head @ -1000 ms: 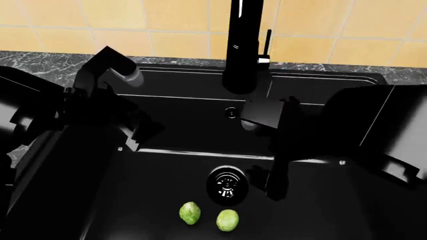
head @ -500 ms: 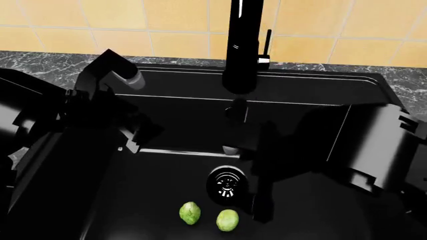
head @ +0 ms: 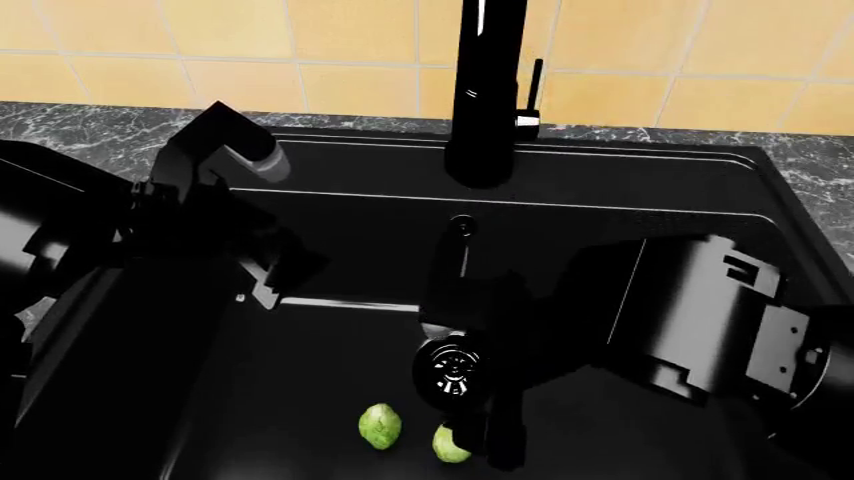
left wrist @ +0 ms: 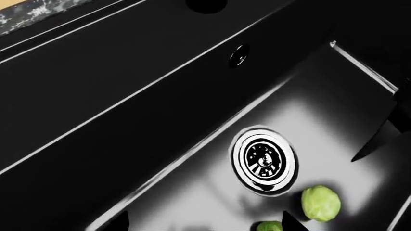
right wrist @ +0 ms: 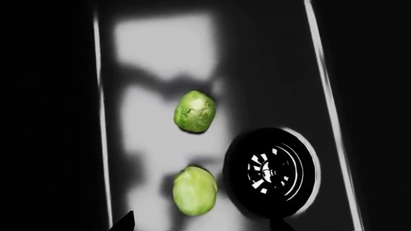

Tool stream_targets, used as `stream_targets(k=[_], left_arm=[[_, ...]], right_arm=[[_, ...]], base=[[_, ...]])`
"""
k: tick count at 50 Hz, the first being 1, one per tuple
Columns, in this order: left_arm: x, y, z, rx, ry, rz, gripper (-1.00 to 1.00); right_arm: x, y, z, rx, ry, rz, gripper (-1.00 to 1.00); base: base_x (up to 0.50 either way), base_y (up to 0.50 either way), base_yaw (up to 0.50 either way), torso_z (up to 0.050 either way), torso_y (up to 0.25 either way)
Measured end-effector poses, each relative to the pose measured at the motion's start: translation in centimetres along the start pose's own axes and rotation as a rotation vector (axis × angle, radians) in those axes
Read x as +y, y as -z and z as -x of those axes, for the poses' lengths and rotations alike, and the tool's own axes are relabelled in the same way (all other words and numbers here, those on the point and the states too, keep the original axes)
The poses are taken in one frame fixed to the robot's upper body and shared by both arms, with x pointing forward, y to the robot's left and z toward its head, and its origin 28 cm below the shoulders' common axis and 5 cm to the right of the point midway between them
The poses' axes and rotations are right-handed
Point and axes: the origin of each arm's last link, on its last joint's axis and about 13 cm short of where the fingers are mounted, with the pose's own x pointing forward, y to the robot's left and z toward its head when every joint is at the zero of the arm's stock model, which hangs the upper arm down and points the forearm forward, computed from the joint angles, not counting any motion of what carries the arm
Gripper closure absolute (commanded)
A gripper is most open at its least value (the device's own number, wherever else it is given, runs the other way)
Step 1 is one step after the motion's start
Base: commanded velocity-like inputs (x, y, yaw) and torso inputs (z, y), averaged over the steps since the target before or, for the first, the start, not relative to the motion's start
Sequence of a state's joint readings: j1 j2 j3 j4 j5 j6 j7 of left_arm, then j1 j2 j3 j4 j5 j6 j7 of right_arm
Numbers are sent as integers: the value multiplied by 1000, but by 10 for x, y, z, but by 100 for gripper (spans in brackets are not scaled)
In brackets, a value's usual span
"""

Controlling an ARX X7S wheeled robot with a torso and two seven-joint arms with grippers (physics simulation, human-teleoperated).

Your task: Pick up the fruits and vegetables and place them in the sink. Turn on the sink faucet to wash them. Then turn the sink off and put them in the tray.

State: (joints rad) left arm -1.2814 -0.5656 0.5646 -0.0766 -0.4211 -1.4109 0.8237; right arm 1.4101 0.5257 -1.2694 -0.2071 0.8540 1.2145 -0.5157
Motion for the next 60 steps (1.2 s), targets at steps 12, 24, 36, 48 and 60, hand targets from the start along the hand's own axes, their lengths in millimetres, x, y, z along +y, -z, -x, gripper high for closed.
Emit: stream_targets(k=[12, 24, 36, 48, 60], left_arm=[[0, 0, -1, 2, 2, 1, -100], [0, 1, -2, 4, 4, 1, -100], [0, 1, -2, 4, 5, 0, -100], [0, 1, -2, 3, 7, -1, -100], [0, 2, -3, 4, 9, -2, -100]], right_arm=[[2, 4, -16, 23, -34, -4, -100], [6, 9, -33, 61, -69, -4, -100], [6, 12, -46, 98, -81, -6, -100], [4, 15, -52, 126, -74, -10, -100], [-1, 15, -61, 138, -79, -18, -100]], base=[[0, 0, 0, 0, 0], [0, 0, 0, 0, 0], [0, 0, 0, 0, 0], [0, 0, 0, 0, 0], [0, 0, 0, 0, 0]])
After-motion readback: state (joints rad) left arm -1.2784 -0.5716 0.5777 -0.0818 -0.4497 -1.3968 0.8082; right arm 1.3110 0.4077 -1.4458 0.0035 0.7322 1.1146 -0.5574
